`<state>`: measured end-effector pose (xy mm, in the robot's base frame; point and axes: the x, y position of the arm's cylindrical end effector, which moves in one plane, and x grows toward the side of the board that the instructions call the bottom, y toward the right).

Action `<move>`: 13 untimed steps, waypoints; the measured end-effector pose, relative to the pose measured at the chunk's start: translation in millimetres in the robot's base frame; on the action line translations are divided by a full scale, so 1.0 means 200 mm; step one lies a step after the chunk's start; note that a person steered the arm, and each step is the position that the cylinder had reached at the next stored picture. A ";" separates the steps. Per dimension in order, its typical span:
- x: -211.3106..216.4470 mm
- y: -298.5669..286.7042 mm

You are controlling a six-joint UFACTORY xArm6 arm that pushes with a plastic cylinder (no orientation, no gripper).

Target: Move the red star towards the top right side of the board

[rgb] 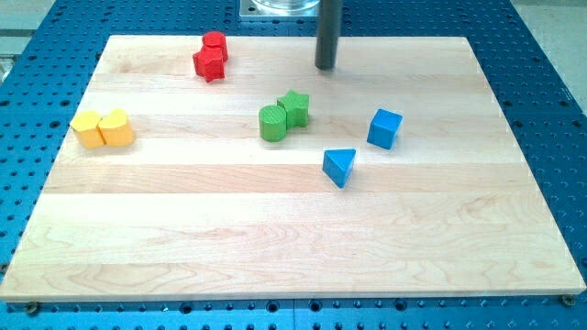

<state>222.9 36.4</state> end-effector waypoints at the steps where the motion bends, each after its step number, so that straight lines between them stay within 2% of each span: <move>1: -0.15 -0.17; 3: -0.15 -0.88; 4: -0.09 -1.06; 6: 0.26 -0.83; 7: 0.34 -0.76; 8: 0.33 -0.65; 9: 0.33 -0.41; 10: 0.35 -0.38; 11: 0.42 -0.57; 12: 0.50 -0.49; 13: 0.50 -0.16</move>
<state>321.9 4.3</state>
